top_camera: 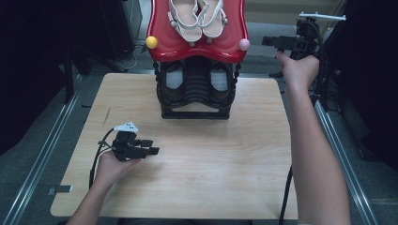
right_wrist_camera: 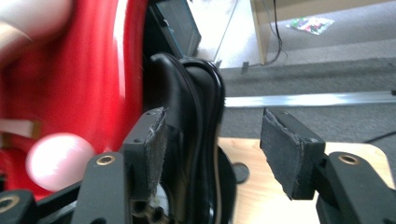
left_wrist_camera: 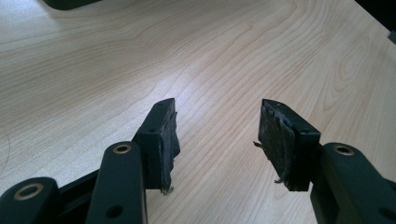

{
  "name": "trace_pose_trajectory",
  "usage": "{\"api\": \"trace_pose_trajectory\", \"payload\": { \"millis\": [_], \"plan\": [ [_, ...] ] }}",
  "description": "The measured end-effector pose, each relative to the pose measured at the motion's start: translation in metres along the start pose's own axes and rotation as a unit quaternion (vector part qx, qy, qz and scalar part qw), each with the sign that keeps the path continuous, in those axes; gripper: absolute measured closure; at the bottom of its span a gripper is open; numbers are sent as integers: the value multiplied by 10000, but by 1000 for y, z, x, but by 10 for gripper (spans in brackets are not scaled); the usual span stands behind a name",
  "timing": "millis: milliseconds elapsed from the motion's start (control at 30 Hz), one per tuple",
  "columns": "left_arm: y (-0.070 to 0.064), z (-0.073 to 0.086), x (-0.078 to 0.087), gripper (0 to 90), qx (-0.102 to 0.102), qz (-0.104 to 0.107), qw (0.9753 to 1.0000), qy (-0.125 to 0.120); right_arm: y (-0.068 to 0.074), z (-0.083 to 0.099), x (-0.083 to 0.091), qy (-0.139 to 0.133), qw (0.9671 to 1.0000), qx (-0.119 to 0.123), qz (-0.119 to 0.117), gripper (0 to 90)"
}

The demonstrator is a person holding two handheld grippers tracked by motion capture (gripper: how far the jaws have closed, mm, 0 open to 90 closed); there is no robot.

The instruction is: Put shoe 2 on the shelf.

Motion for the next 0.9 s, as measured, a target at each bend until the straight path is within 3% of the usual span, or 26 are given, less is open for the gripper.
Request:
{"api": "trace_pose_trajectory", "payload": {
  "millis": [367,567,900],
  "plan": [
    [0,0,-2,462,11,-25,10000,-8,-20,33,-4,144,9998,-27,-126,414],
    [0,0,-2,459,13,-10,10000,3,-30,53,-3,159,9998,38,-83,413],
    [0,1,-3,446,1,-17,10000,31,-28,91,-2,329,9988,157,-314,411]
  ]
}}
Point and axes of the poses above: each handheld gripper's, and its own axes: x roughly backward along the jaws, z roughly out of its underside, y roughly to its left, the point moved 5 cm from there along -x, roughly forward along the jaws, and after that the axes turned 12 degrees about z, right-handed, at the moved point
